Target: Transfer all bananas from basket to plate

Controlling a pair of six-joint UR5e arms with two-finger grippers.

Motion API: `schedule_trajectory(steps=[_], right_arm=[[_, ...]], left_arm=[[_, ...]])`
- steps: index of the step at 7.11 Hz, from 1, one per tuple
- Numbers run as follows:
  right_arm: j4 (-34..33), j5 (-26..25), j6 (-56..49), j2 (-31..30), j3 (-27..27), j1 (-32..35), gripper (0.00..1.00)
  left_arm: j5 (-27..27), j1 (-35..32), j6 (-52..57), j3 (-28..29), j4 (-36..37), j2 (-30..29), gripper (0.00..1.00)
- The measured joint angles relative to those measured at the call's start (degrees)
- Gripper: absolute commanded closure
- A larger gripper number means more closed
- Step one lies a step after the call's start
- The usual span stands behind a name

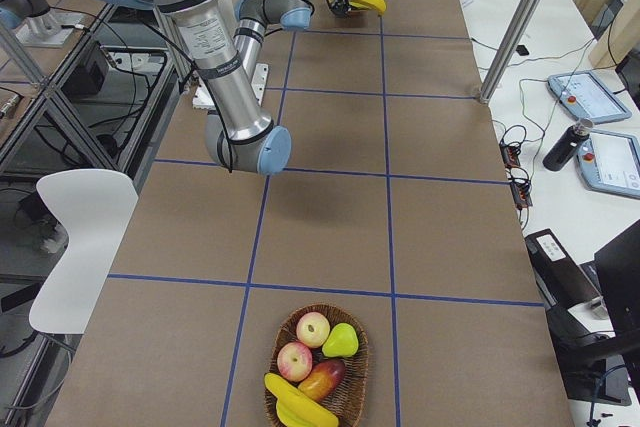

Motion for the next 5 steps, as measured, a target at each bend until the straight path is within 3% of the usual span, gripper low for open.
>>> schedule_trajectory(steps=[3, 5], right_arm=[[-2.47, 10.0, -1.23, -5.29, 0.99, 9.49, 0.0], [-10.54, 19.12, -5.38, -7.61, 1.41, 17.34, 0.0]], left_arm=[[-0.73, -4.15, 4.85, -1.93, 0.11, 10.09, 1.0], [-2.76, -11.45, 14.64, -2.96, 0.17, 20.18, 1.0]])
